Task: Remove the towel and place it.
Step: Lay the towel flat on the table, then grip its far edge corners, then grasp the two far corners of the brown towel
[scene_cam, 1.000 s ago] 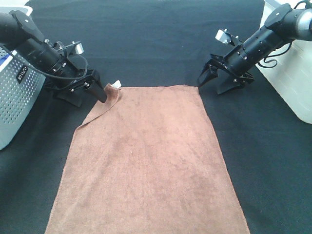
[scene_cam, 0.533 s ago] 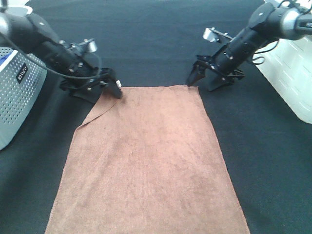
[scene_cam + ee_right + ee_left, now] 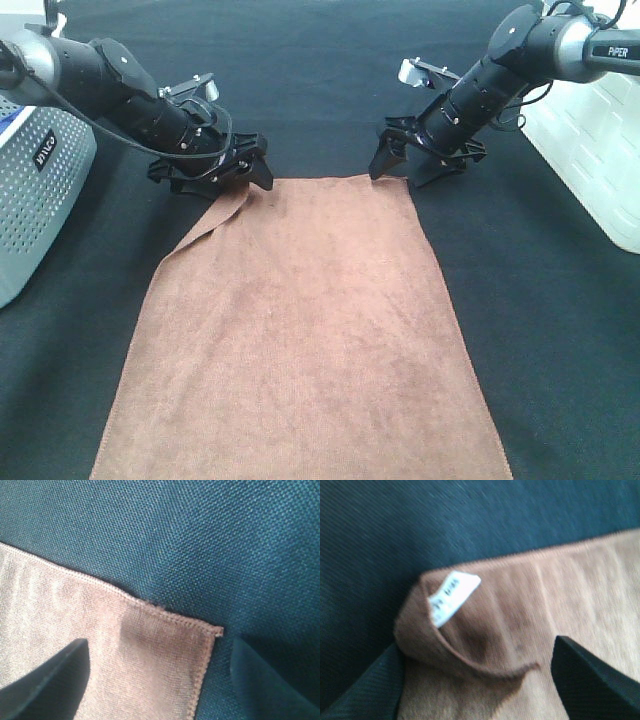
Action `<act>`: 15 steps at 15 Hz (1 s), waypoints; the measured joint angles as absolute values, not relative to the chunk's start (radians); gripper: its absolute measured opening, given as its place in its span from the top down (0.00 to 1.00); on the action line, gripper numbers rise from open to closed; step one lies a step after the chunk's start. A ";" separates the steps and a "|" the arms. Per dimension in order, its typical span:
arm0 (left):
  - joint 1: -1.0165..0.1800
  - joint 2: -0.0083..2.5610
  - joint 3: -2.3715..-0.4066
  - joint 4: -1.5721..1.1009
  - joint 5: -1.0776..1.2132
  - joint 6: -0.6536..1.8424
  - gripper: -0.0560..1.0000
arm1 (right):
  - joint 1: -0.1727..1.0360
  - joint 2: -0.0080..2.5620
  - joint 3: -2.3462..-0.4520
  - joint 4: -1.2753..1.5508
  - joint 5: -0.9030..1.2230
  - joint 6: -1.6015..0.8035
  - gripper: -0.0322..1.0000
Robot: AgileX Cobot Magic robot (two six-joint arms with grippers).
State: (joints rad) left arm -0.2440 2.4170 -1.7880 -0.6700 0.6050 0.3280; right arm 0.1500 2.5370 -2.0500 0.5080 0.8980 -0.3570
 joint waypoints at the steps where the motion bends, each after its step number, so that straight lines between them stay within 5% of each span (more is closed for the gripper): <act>1: -0.246 2.417 -1.788 -0.667 0.597 0.316 0.26 | 0.150 2.537 -2.050 0.508 0.898 -0.356 0.25; 5: -0.251 2.417 -1.788 -0.602 0.606 0.302 0.44 | 0.152 2.537 -2.050 0.494 0.892 -0.356 0.31; 10: -0.251 2.418 -1.788 -0.522 0.613 0.296 0.88 | 0.177 2.542 -2.050 0.451 0.861 -0.353 0.66; 12: -0.251 2.418 -1.788 -0.449 0.637 0.303 0.93 | 0.177 2.548 -2.049 0.442 0.855 -0.352 0.94; 15: -0.251 2.418 -1.813 -0.372 0.678 0.320 0.93 | 0.177 2.548 -2.049 0.442 0.853 -0.349 0.97</act>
